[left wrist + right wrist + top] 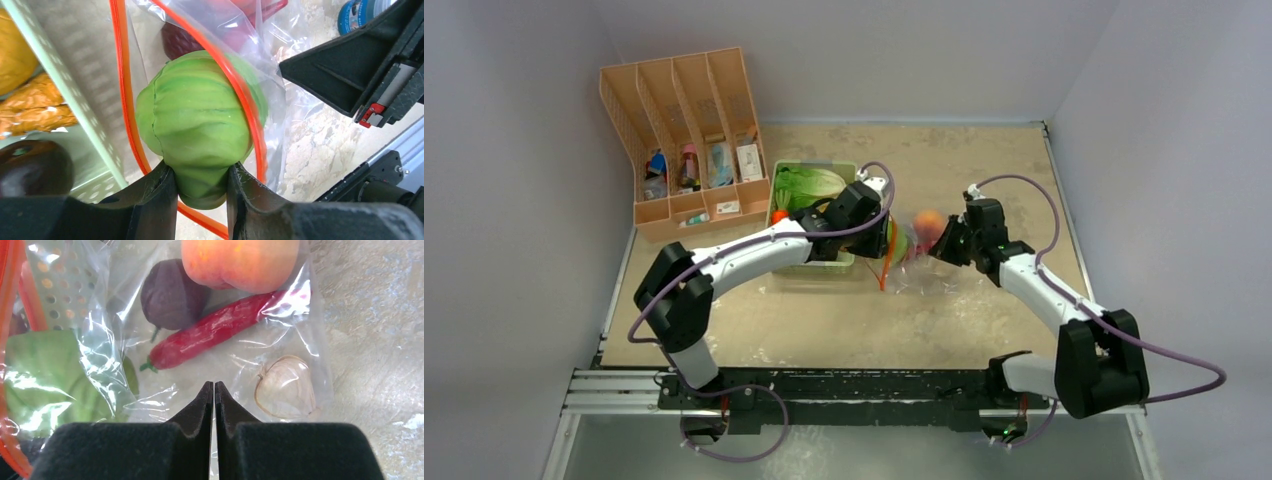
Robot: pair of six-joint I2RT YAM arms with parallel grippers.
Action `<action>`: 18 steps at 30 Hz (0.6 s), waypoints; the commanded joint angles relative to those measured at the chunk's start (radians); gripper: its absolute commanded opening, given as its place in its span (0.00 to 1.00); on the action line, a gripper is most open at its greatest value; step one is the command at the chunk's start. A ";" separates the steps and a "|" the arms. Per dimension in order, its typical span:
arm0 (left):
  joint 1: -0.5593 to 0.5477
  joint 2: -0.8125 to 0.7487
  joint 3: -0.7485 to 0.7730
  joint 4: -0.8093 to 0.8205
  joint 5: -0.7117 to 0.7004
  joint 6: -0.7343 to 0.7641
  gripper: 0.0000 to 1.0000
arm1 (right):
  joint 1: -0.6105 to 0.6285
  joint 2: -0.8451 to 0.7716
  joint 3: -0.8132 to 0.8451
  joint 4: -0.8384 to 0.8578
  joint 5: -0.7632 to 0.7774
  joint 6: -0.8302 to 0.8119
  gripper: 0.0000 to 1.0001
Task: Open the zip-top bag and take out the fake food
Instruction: Pick up the fake vegetable from the zipper food storage bag.
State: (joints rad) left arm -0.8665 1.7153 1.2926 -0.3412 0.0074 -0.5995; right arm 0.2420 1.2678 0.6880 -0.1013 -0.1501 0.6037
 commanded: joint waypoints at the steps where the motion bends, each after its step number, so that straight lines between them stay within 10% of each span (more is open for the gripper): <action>1: -0.001 -0.033 0.103 -0.145 -0.113 0.074 0.00 | 0.000 -0.052 0.026 -0.012 0.049 0.022 0.07; 18: 0.042 -0.216 0.105 -0.260 -0.331 0.071 0.00 | 0.000 -0.078 0.027 0.013 0.017 0.007 0.11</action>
State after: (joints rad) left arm -0.8532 1.5616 1.3861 -0.6182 -0.2771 -0.5297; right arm 0.2420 1.1923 0.6880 -0.1165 -0.1223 0.6170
